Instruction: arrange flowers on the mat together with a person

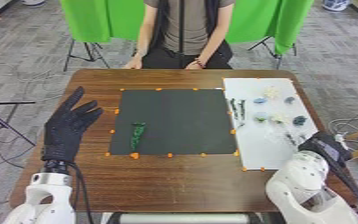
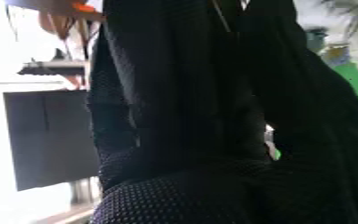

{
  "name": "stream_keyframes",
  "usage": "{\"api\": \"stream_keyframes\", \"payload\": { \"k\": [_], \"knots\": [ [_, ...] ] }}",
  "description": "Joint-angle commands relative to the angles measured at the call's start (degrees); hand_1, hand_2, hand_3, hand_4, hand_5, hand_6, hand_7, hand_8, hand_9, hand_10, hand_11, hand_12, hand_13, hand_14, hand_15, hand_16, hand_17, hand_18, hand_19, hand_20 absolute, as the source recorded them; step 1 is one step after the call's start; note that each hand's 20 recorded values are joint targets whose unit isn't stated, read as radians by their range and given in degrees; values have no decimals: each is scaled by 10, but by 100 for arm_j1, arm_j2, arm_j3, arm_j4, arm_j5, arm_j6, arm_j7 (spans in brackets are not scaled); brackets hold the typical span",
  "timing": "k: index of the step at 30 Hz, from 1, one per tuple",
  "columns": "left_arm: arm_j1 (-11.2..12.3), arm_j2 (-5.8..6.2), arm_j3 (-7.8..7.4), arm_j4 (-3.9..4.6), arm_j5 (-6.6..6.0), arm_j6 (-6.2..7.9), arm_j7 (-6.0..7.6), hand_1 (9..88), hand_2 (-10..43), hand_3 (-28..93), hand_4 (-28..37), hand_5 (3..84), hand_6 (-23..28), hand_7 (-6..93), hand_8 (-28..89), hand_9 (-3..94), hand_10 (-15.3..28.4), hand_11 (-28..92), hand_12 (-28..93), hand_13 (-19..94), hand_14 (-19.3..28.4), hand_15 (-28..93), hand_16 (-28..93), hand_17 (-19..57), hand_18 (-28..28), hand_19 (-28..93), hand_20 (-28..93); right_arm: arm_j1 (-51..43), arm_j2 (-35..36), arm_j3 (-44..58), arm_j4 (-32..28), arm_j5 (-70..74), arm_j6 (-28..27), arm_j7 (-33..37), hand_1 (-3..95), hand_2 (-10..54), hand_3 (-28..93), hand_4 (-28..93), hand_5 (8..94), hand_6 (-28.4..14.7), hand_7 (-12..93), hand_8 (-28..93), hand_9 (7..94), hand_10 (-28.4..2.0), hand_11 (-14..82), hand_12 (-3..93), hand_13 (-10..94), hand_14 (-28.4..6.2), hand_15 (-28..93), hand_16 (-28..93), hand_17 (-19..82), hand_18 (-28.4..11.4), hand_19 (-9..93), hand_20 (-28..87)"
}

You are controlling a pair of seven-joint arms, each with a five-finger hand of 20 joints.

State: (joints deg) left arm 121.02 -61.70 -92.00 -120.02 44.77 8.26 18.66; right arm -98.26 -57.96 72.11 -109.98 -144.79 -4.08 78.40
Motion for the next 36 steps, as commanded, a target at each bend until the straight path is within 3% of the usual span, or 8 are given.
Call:
{"api": "stream_keyframes", "payload": {
  "k": [1,9,14,19,24,26,35,36],
  "knots": [
    [63,-30,-12,5,-24,-50,-4,202,121,719,-283,317,63,111,-91,356,191,240,102,282,244,461,-82,-52,256,617,-71,-168,116,-86,85,-551,674,256,584,-71,571,-282,834,11,211,-22,878,-108,302,214,789,-72,604,181,306,-201,810,93],
    [124,-22,-100,-27,-21,-46,22,202,121,717,-283,318,64,110,-91,357,191,240,102,282,243,459,-82,-52,256,617,-70,-130,343,-150,-1090,-1117,1160,263,575,-84,611,-283,856,8,203,-6,903,-105,311,212,811,-72,613,186,319,-204,848,66],
    [195,80,-146,-88,-79,87,75,203,122,716,-283,318,63,110,-91,356,191,240,102,282,243,459,-81,-52,256,617,-70,562,619,-688,-1737,-584,1334,-206,570,-91,630,-283,864,4,196,2,909,-108,314,217,814,-78,627,192,321,-208,868,54],
    [186,147,-72,-93,-127,168,80,204,122,717,-283,318,64,111,-91,356,190,240,102,282,244,460,-82,-52,256,618,-71,1552,174,-1540,-1365,183,1087,-791,560,-94,649,-282,866,2,193,14,910,-108,335,225,810,-80,653,197,320,-213,883,47],
    [100,350,73,-97,-184,307,276,205,122,717,-283,318,64,110,-92,357,191,241,103,283,244,460,-81,-52,256,618,-71,2375,-462,-2431,-657,773,839,-1507,556,-95,651,-281,868,-6,199,18,913,-110,362,231,810,-86,684,203,321,-221,898,47],
    [109,391,98,-114,-208,391,311,205,122,717,-283,318,64,110,-91,356,191,241,102,283,244,460,-82,-52,256,618,-71,2616,-699,-2734,-336,938,434,-1723,555,-95,651,-279,871,-8,202,19,912,-111,364,231,809,-86,686,202,321,-221,899,45],
    [-93,516,319,-14,-267,418,449,206,121,717,-283,313,64,109,-91,356,190,240,102,283,244,461,-82,-52,257,618,-71,3310,-1002,-4139,501,910,308,-2056,552,-94,646,-275,869,-9,204,19,908,-112,369,231,808,-87,690,198,320,-223,904,35],
    [-39,591,366,-46,-331,526,547,207,121,718,-283,312,65,109,-91,357,190,240,102,283,244,461,-82,-52,257,618,-72,3183,-1139,-4030,580,750,65,-2207,551,-94,646,-275,867,-9,204,19,907,-111,370,230,807,-86,690,198,319,-223,904,34]
  ]
}}
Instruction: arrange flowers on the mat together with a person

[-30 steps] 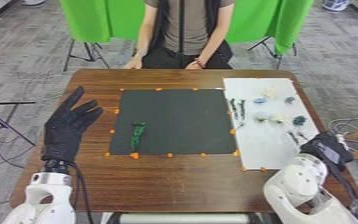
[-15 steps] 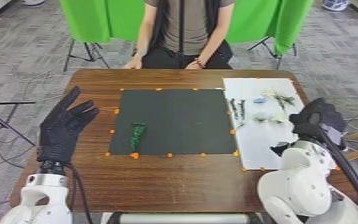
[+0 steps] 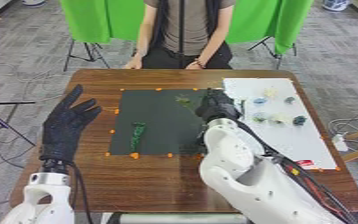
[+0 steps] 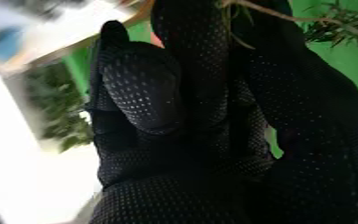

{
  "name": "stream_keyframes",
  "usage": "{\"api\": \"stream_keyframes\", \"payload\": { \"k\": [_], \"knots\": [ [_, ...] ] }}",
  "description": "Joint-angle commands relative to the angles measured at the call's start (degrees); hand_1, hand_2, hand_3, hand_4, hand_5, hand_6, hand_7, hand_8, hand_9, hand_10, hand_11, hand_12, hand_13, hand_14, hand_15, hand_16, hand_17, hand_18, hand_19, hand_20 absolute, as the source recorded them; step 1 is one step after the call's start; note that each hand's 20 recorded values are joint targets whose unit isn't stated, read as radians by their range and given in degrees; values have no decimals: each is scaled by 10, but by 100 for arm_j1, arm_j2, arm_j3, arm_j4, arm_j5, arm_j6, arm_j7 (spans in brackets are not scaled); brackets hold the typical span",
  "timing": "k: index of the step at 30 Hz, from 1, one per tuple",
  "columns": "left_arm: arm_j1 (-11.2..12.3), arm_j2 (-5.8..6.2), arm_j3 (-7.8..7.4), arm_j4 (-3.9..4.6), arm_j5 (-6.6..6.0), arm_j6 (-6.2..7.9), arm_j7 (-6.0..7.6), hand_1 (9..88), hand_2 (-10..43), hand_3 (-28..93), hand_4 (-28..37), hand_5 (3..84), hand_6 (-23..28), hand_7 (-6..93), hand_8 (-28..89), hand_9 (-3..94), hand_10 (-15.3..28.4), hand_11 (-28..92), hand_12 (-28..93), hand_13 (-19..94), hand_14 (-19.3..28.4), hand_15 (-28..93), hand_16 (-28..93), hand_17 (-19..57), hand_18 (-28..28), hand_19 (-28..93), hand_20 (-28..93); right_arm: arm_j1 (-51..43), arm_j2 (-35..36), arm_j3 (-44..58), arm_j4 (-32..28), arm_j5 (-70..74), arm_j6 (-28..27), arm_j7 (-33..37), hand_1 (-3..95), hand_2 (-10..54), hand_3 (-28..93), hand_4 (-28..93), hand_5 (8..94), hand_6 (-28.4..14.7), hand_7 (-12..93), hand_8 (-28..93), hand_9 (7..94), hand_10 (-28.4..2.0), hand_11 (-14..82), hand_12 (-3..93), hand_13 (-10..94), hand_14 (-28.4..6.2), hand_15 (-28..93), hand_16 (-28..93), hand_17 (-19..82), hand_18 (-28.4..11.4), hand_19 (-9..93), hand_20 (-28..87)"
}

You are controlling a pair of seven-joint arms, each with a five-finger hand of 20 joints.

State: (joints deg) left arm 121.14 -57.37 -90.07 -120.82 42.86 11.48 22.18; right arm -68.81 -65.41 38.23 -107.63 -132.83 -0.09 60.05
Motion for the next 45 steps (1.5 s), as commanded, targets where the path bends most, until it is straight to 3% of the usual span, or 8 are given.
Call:
{"api": "stream_keyframes", "payload": {
  "k": [1,5,10,15,26,31,38,45],
  "knots": [
    [-140,92,193,78,-86,126,109,207,120,719,-283,312,65,109,-91,357,190,241,102,283,244,461,-82,-52,257,619,-72,317,-345,-764,342,-315,-299,-276,551,-93,644,-274,866,-8,205,18,906,-111,370,230,807,-87,690,198,319,-224,904,33],
    [-188,237,348,91,-191,257,306,207,120,719,-283,311,65,110,-91,356,191,242,102,283,244,460,-82,-52,257,619,-72,411,-438,-981,535,-516,-419,-430,548,-93,642,-271,864,-8,209,14,907,-111,372,228,808,-87,690,196,318,-225,906,30],
    [-329,315,500,137,-224,277,385,208,120,719,-283,311,65,110,-91,356,191,241,102,283,243,461,-82,-52,257,619,-73,441,-592,-1024,730,-463,-771,-438,538,-92,631,-266,863,-8,209,6,914,-111,379,226,815,-86,694,195,323,-228,911,28],
    [-362,301,492,150,-215,257,388,211,120,720,-283,311,65,112,-91,357,190,241,102,283,243,461,-82,-52,256,619,-73,352,-612,-1078,738,-405,-710,-472,520,-88,614,-255,855,-13,200,-4,918,-114,383,224,820,-89,698,196,326,-233,917,25],
    [-432,453,635,151,-304,344,505,215,120,724,-283,312,65,114,-93,357,190,240,102,281,244,460,-81,-52,255,617,-73,221,-774,-1045,743,-459,-810,-503,470,-69,622,-255,870,-8,190,-7,934,-113,396,217,842,-92,697,195,341,-240,931,5],
    [-382,510,641,131,-331,393,529,217,120,727,-283,313,65,114,-93,356,190,241,102,282,243,460,-81,-52,255,617,-72,160,-861,-980,749,-476,-917,-480,416,-53,629,-242,913,-3,182,-135,937,-111,438,193,881,-86,681,200,363,-247,932,7],
    [-381,309,558,161,-186,229,325,219,121,727,-283,313,65,114,-93,357,190,241,102,282,243,461,-81,-52,254,616,-71,103,-809,-915,661,-441,-744,-458,390,-33,586,-233,910,-6,166,-135,937,-111,440,182,892,-87,664,204,368,-252,932,0],
    [-356,56,391,202,-33,-5,92,219,121,725,-283,315,66,114,-93,357,190,241,102,282,244,460,-82,-53,254,616,-70,390,-454,-1075,232,-350,492,-294,371,-20,561,-220,878,-13,163,-133,937,-114,423,181,888,-89,655,209,362,-254,932,-13]
  ]
}}
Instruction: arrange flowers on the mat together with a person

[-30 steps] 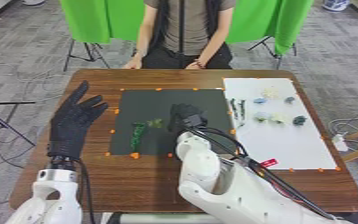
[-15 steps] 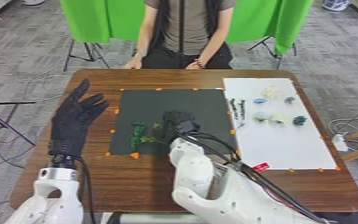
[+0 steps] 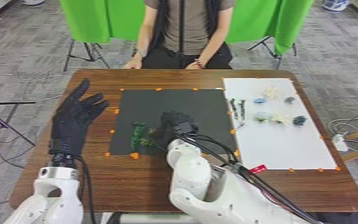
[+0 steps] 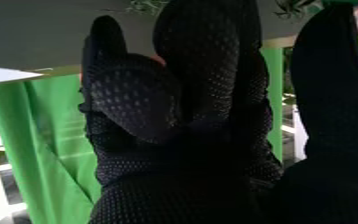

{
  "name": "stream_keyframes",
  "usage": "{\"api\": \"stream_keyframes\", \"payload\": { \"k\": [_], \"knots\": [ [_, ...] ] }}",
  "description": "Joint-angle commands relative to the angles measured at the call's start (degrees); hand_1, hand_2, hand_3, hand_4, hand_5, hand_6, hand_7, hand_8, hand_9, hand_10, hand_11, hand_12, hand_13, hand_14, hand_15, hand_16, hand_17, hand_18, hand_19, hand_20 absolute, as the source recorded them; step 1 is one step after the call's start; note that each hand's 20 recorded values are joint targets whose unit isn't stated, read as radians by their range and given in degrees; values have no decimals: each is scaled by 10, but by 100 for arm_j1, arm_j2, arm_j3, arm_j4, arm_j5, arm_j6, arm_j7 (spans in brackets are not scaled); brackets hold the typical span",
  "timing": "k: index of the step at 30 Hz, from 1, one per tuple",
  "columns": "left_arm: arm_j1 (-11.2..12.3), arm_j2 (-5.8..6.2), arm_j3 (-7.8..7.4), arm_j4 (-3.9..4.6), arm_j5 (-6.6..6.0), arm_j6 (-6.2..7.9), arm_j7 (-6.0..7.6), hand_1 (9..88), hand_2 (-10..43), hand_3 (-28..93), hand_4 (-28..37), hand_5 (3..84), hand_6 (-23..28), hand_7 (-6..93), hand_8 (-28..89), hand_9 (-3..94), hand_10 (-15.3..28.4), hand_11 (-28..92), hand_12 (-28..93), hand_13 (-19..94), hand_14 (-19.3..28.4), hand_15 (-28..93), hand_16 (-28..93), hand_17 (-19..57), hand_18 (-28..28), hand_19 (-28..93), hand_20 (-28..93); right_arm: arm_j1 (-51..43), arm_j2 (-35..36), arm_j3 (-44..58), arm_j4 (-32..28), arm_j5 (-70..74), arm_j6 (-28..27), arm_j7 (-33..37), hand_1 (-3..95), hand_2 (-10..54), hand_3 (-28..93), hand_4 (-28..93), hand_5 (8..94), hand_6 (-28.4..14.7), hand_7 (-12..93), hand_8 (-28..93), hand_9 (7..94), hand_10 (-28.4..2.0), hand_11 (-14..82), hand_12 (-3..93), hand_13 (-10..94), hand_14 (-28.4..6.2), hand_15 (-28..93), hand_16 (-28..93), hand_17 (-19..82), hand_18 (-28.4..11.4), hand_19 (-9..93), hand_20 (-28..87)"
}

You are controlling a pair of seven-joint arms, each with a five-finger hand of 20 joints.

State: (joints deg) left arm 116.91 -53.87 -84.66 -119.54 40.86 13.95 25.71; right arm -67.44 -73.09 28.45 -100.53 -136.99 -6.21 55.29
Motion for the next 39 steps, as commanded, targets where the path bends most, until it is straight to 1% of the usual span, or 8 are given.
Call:
{"api": "stream_keyframes", "payload": {
  "k": [1,7,12,16,22,26,32,39],
  "knots": [
    [87,-340,-192,74,192,-290,-308,219,121,724,-283,315,66,114,-93,357,191,241,102,282,243,460,-82,-53,254,616,-69,247,372,-53,-577,154,1244,183,370,-19,557,-220,876,-14,162,-133,937,-114,422,181,888,-89,654,210,362,-254,932,-14],
    [303,-514,-408,77,241,-408,-355,210,119,721,-283,315,65,113,-92,356,191,240,101,282,243,460,-81,-53,254,616,-68,-200,806,775,-1287,1189,1915,-341,351,-10,562,-215,850,-15,159,-131,937,-118,399,184,874,-92,651,211,347,-254,923,-24],
    [492,-609,-560,88,227,-447,-239,199,116,717,-283,315,65,112,-92,357,190,240,102,282,244,459,-80,-53,255,619,-66,-1152,1338,1978,-1970,2012,2239,-879,267,78,572,-219,751,-37,156,-130,859,-164,291,193,751,-145,620,159,224,-243,791,-5],
    [656,-679,-650,80,200,-474,-99,187,112,714,-283,320,60,112,-92,365,186,238,103,289,246,467,-77,-51,255,629,-60,-2430,1333,3618,-2345,4150,2313,-2402,210,110,634,-238,646,-43,160,-135,723,-188,257,166,575,-190,565,109,102,-227,599,109],
    [828,-769,-705,55,211,-520,-49,172,110,714,-283,324,54,110,-91,378,181,231,105,297,250,476,-74,-43,256,644,-48,-3604,1206,4683,-2332,6627,2672,-4500,159,135,684,-250,546,-43,150,-130,591,-203,200,148,459,-210,478,85,51,-218,505,125],
    [728,-767,-564,102,219,-566,-2,170,108,714,-283,322,51,107,-92,382,177,227,107,301,250,480,-75,-39,259,653,-40,-4032,1072,4896,-2225,8550,2656,-5641,141,152,692,-264,537,-34,146,-133,573,-201,185,145,443,-209,460,95,51,-208,487,138],
    [576,-828,-361,167,266,-540,21,169,108,714,-283,309,40,109,-93,380,168,210,106,310,248,480,-78,-34,259,649,-38,-4577,818,5265,-2219,8492,2272,-5650,112,161,697,-280,483,-12,123,-126,518,-180,139,138,397,-210,406,102,38,-206,443,153],
    [703,-1098,-619,177,517,-583,-313,169,107,719,-283,311,42,111,-94,376,169,205,110,305,243,464,-77,-38,253,629,-40,-4879,616,5443,-2267,8391,2181,-5545,104,165,694,-282,459,-7,118,-123,496,-176,124,138,382,-214,386,113,34,-207,437,163]
  ]
}}
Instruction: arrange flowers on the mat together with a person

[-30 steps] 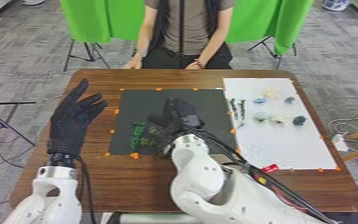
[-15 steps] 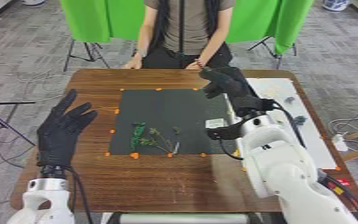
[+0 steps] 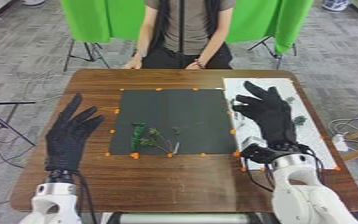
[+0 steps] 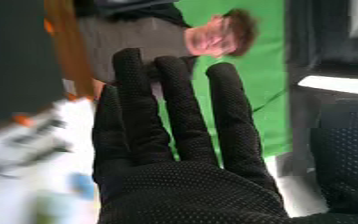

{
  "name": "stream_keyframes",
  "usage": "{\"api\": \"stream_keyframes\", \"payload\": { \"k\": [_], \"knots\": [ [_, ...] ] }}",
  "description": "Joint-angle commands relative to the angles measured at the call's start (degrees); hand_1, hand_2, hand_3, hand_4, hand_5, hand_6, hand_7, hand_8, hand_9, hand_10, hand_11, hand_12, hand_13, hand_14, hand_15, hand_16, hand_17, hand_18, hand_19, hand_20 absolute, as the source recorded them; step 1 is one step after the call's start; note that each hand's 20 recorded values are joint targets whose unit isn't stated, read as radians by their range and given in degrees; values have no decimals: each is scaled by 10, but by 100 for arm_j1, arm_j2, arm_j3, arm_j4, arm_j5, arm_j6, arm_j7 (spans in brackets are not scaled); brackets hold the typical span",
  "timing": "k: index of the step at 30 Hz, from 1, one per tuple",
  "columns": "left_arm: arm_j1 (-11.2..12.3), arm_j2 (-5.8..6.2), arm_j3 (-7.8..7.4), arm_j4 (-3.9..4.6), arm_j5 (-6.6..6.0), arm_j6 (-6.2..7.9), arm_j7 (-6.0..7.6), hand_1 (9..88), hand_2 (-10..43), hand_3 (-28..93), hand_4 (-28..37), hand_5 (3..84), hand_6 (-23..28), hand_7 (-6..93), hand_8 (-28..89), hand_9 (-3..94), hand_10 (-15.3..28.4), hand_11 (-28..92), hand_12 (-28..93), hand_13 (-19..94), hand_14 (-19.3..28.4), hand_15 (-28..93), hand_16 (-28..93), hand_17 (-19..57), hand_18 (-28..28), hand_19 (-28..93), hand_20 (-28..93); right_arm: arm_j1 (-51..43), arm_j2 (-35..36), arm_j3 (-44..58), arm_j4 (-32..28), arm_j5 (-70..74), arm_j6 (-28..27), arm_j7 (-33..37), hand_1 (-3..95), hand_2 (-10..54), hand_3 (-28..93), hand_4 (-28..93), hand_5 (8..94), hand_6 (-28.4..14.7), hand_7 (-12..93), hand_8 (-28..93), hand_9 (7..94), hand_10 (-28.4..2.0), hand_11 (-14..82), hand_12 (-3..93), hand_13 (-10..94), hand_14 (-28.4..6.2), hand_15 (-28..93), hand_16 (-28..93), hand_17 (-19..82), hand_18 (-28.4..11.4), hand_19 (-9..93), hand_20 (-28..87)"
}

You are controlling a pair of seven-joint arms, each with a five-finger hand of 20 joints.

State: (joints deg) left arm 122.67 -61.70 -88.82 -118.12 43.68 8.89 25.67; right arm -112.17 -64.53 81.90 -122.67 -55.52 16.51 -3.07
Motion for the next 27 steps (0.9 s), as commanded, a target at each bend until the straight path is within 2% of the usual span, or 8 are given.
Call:
{"api": "stream_keyframes", "payload": {
  "k": [1,8,11,13,18,24,26,27],
  "knots": [
    [149,-342,-250,26,305,-71,-355,170,107,719,-283,313,43,111,-95,377,172,206,110,303,243,464,-76,-38,253,630,-38,-451,-240,134,-62,263,-92,286,101,165,695,-282,457,-7,118,-122,495,-177,124,138,381,-213,385,113,34,-208,437,164],
    [216,-321,-351,-24,258,-25,-292,173,107,721,-283,318,48,111,-93,377,177,215,112,304,243,469,-73,-31,256,659,-23,-654,-216,288,-134,-96,112,357,86,164,703,-282,445,-9,116,-120,499,-184,133,144,385,-213,410,127,31,-213,449,173],
    [195,-271,-305,-21,202,-30,-284,174,107,721,-283,319,49,111,-93,377,178,217,112,302,244,469,-73,-31,256,658,-24,-808,-286,449,-111,21,-143,310,85,164,704,-283,449,-12,119,-119,513,-190,156,152,396,-210,447,132,33,-213,454,177],
    [178,-297,-292,-16,221,-55,-328,175,107,721,-283,319,50,110,-93,376,179,219,112,302,243,469,-74,-33,254,650,-27,-697,-214,327,-99,31,-24,338,86,164,702,-283,450,-12,119,-120,510,-189,156,150,393,-212,449,126,33,-213,454,177],
    [157,-293,-260,-12,196,-90,-359,178,107,720,-283,318,52,110,-92,374,180,222,111,299,243,467,-75,-39,251,636,-33,-1055,-334,666,-93,228,-458,129,85,164,702,-283,451,-13,119,-120,504,-189,147,144,387,-212,439,115,31,-214,454,177],
    [176,-291,-275,-47,177,-46,-344,179,107,722,-283,318,53,110,-92,373,180,226,111,297,243,467,-74,-40,251,634,-32,-1012,-294,593,-88,199,-446,149,84,164,702,-282,453,-14,120,-120,502,-190,144,144,385,-213,438,113,31,-214,455,176],
    [158,-345,-300,-42,213,-97,-401,181,107,722,-283,318,53,110,-91,372,181,227,110,297,243,468,-74,-40,251,633,-31,-894,-233,468,-91,199,-313,207,84,164,701,-282,454,-15,121,-120,502,-190,145,144,385,-213,438,113,31,-214,455,175],
    [162,-277,-263,-46,160,-46,-352,181,107,722,-283,318,53,111,-91,372,181,228,110,296,243,468,-75,-40,250,633,-31,-843,-218,419,-87,197,-267,230,84,164,701,-283,455,-15,121,-120,502,-189,145,144,386,-213,438,113,31,-214,455,175]
  ]
}}
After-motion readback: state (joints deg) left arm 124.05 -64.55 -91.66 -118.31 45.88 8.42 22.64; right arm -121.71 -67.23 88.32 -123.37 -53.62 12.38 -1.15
